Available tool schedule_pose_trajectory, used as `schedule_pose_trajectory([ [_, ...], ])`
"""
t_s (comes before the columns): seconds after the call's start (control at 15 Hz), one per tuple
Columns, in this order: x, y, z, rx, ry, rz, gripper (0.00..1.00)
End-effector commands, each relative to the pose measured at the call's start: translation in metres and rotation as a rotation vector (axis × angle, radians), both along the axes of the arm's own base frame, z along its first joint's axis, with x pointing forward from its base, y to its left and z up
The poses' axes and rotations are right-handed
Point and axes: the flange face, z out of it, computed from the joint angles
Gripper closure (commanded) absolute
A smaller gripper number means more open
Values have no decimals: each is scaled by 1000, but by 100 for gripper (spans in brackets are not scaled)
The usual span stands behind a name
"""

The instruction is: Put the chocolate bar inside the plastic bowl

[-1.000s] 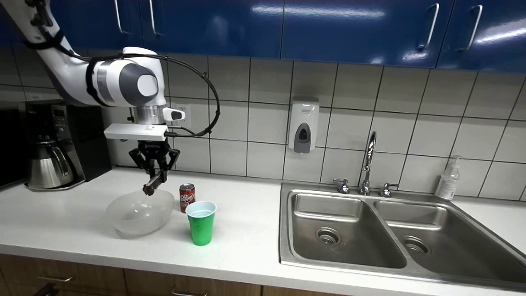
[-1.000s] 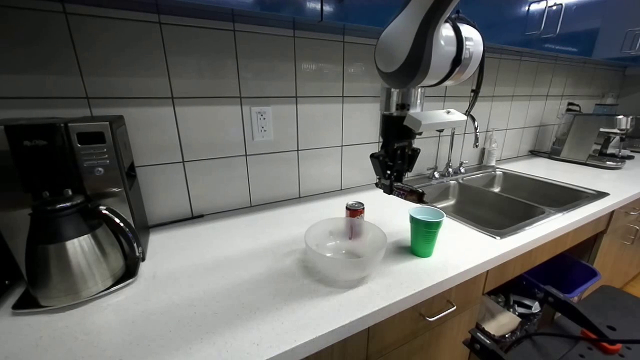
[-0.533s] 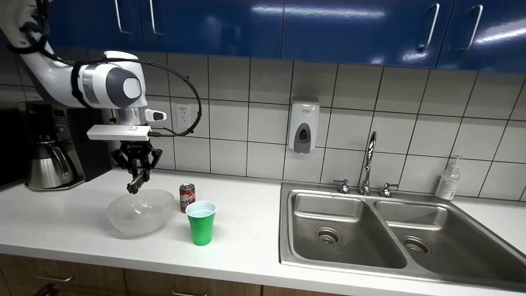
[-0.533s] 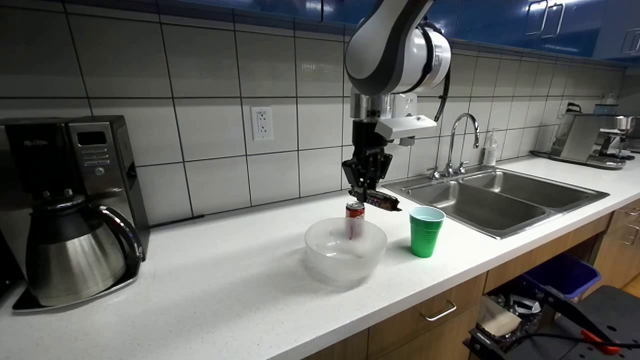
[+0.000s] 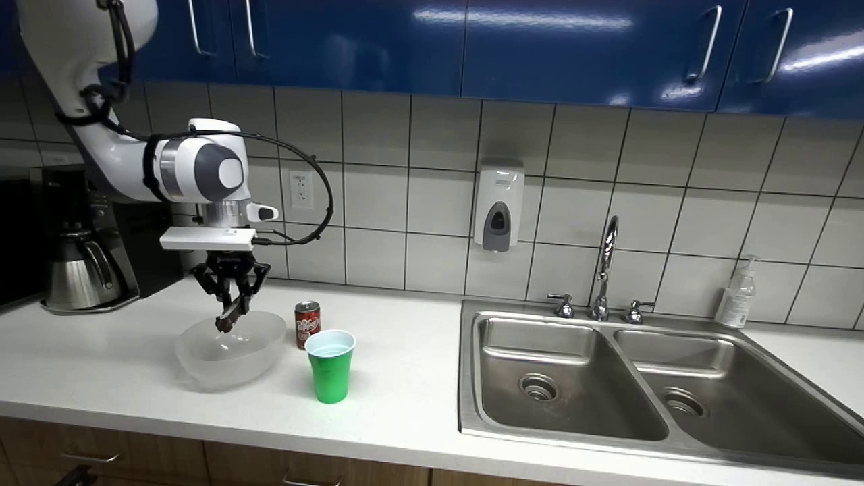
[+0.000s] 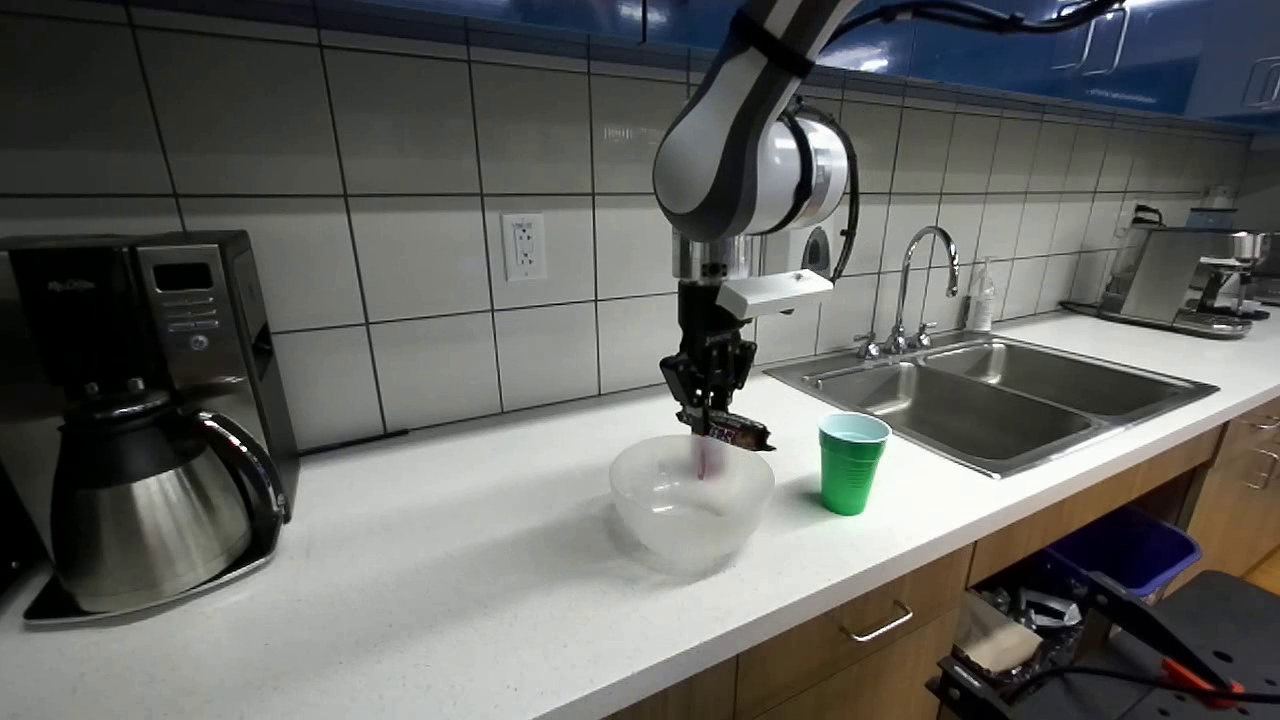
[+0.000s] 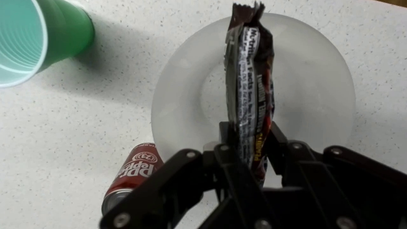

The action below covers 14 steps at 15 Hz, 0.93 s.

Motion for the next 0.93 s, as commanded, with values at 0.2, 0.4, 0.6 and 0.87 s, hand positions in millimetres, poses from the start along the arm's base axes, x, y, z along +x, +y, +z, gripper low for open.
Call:
schedule_pose_trajectory([
  [0.2,23,19,-34,-13,57,40,93],
  [0.4,24,24,-49,-14,83,50,93],
  [0.6,26,25,-59,-17,106,51,93],
  [0.87,28,24,-67,-19,130,49,93],
])
